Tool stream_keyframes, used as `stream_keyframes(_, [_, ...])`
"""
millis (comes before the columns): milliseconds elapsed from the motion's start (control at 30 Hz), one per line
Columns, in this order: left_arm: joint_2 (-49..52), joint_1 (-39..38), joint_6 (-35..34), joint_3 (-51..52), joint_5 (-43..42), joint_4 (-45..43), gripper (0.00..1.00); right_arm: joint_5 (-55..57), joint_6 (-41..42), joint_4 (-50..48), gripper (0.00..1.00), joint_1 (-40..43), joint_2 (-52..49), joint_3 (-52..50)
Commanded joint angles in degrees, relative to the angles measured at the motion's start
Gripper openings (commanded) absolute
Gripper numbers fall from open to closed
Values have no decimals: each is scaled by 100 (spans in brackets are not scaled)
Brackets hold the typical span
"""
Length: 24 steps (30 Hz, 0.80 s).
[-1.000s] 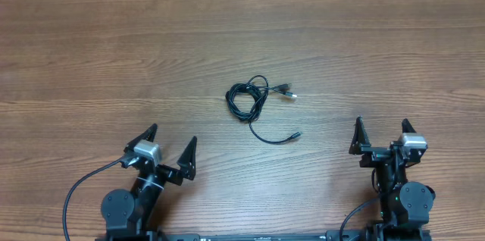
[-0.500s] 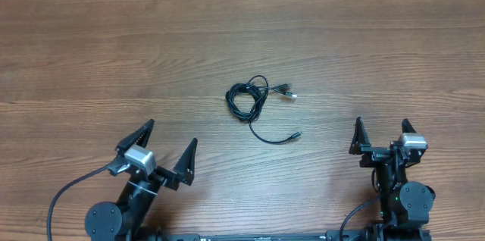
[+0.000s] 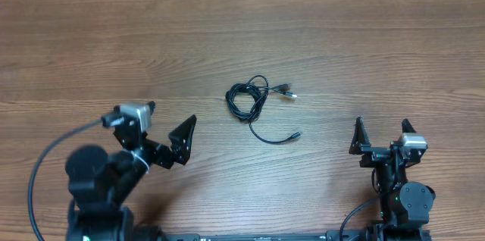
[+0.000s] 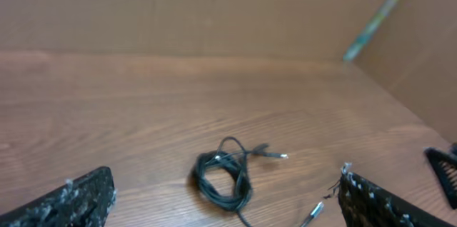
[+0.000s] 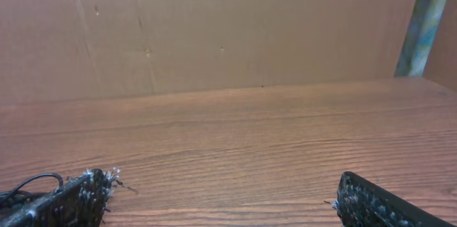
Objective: Untangle cables
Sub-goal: 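Raise the left gripper and swing it toward the black cable coil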
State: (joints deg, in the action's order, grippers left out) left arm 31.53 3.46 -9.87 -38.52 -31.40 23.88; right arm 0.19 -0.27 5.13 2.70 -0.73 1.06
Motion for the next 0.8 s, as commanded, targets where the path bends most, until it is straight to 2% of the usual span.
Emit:
stream_keyframes(0, [426, -28, 221, -730, -468, 365, 100, -26, -44, -37, 100, 26, 57, -61])
stream_keyframes(200, [557, -142, 190, -811, -638, 695, 100, -26, -44, -37, 100, 26, 57, -61])
stream_keyframes(467, [560, -164, -13, -811, -1141, 2369, 100, -26, -44, -37, 100, 26, 57, -61])
stream_keyframes(600, [560, -164, -422, -811, -1174, 2894, 99, -26, -44, -37, 100, 26, 57, -61])
stream_keyframes(767, [560, -164, -494, -811, -1161, 3576, 99, -26, -44, -37, 100, 26, 57, -61])
